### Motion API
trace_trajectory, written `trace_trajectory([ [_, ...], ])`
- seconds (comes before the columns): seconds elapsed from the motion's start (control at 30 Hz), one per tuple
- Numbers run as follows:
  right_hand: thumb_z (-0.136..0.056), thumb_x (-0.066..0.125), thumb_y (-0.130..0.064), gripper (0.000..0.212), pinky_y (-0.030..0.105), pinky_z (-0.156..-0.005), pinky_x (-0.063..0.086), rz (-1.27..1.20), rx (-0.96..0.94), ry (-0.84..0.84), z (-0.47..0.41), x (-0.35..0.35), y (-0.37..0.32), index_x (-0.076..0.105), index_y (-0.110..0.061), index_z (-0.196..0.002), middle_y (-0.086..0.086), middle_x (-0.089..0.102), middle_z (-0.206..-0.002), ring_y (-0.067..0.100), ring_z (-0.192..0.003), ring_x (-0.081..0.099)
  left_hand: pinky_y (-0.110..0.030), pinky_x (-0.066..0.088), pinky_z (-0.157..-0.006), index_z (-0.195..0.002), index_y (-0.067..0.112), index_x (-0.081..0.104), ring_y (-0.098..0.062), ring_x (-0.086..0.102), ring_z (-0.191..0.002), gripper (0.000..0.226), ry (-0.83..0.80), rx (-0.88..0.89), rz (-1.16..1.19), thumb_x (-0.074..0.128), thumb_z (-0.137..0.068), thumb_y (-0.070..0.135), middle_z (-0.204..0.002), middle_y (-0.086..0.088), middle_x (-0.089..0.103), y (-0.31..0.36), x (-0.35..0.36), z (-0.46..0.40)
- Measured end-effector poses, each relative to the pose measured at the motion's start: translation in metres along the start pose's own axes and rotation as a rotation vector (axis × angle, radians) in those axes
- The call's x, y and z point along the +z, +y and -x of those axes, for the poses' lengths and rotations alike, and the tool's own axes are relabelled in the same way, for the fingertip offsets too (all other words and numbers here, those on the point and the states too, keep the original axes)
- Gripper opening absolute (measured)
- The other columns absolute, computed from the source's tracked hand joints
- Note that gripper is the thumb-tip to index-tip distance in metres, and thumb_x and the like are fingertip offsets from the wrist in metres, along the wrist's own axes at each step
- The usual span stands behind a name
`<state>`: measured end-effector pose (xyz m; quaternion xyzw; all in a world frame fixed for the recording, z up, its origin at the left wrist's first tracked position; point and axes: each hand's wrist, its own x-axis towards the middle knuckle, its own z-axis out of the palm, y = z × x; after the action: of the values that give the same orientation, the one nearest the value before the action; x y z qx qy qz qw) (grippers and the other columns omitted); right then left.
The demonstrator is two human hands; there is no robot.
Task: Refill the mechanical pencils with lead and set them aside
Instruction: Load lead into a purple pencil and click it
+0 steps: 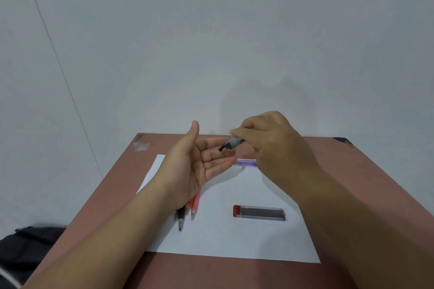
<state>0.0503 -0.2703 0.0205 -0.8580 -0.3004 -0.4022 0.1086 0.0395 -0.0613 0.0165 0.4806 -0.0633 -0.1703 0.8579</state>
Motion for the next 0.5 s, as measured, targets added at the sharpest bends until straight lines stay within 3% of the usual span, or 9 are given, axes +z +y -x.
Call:
trace_trajectory([
  [0.03, -0.076, 0.069, 0.016, 0.079, 0.043, -0.058, 0.057, 0.021, -0.007, -0.040, -0.003, -0.001, -0.003, 0.057, -0.027, -0.142, -0.010, 0.066, -0.110, 0.023, -0.103, 0.051, -0.040, 0.054, -0.099, -0.128, -0.007, 0.060, -0.041, 0.065, -0.118, 0.081, -0.010, -0.016, 0.028, 0.040, -0.095, 0.064, -0.124, -0.032, 0.065, 0.001, -0.001, 0.001],
  [0.13, -0.079, 0.072, 0.008, 0.109, 0.038, -0.054, 0.055, 0.048, 0.046, -0.124, -0.011, -0.005, -0.012, 0.018, -0.046, -0.158, -0.014, 0.059, -0.102, 0.017, -0.097, 0.048, -0.042, 0.049, -0.104, -0.130, -0.010, 0.056, -0.044, 0.062, -0.120, 0.087, -0.032, -0.058, 0.107, 0.038, -0.095, 0.068, -0.127, -0.034, 0.062, 0.005, -0.002, 0.004],
  [0.17, -0.078, 0.074, 0.007, 0.107, 0.037, -0.052, 0.054, 0.043, 0.022, -0.132, -0.014, -0.007, -0.013, 0.024, -0.046, -0.156, -0.014, 0.060, -0.101, 0.018, -0.095, 0.049, -0.043, 0.048, -0.104, -0.131, -0.011, 0.055, -0.045, 0.061, -0.121, 0.089, -0.039, -0.065, 0.131, 0.038, -0.095, 0.069, -0.127, -0.034, 0.062, 0.006, -0.002, 0.005],
  [0.23, -0.071, 0.077, 0.011, 0.084, 0.037, -0.050, 0.052, 0.070, -0.103, -0.130, -0.015, -0.009, -0.009, 0.058, -0.031, -0.140, -0.008, 0.066, -0.101, 0.024, -0.092, 0.055, -0.044, 0.050, -0.102, -0.132, -0.012, 0.053, -0.047, 0.061, -0.120, 0.091, -0.046, -0.075, 0.178, 0.038, -0.095, 0.070, -0.128, -0.034, 0.061, 0.008, -0.001, 0.006],
  [0.27, -0.068, 0.076, 0.014, 0.079, 0.037, -0.051, 0.051, 0.094, -0.133, -0.124, -0.015, -0.010, -0.007, 0.063, -0.025, -0.136, -0.005, 0.068, -0.100, 0.027, -0.088, 0.056, -0.044, 0.051, -0.101, -0.132, -0.012, 0.052, -0.047, 0.061, -0.120, 0.091, -0.046, -0.081, 0.192, 0.038, -0.095, 0.070, -0.128, -0.034, 0.061, 0.008, -0.002, 0.007],
  [0.37, -0.068, 0.071, 0.013, 0.100, 0.036, -0.052, 0.049, 0.168, -0.097, -0.116, -0.019, -0.012, -0.009, 0.039, -0.027, -0.154, -0.006, 0.064, -0.093, 0.024, -0.079, 0.052, -0.045, 0.049, -0.103, -0.134, -0.013, 0.050, -0.047, 0.060, -0.122, 0.093, -0.067, -0.098, 0.203, 0.038, -0.094, 0.071, -0.129, -0.035, 0.060, 0.009, -0.001, 0.008],
  [0.5, -0.066, 0.075, 0.013, 0.069, 0.038, -0.058, 0.051, 0.154, -0.148, -0.072, -0.016, -0.011, -0.009, 0.070, -0.019, -0.127, -0.002, 0.070, -0.100, 0.029, -0.082, 0.058, -0.047, 0.050, -0.102, -0.133, -0.014, 0.050, -0.049, 0.060, -0.121, 0.094, -0.076, -0.093, 0.232, 0.039, -0.094, 0.071, -0.129, -0.035, 0.060, 0.010, -0.001, 0.010],
])
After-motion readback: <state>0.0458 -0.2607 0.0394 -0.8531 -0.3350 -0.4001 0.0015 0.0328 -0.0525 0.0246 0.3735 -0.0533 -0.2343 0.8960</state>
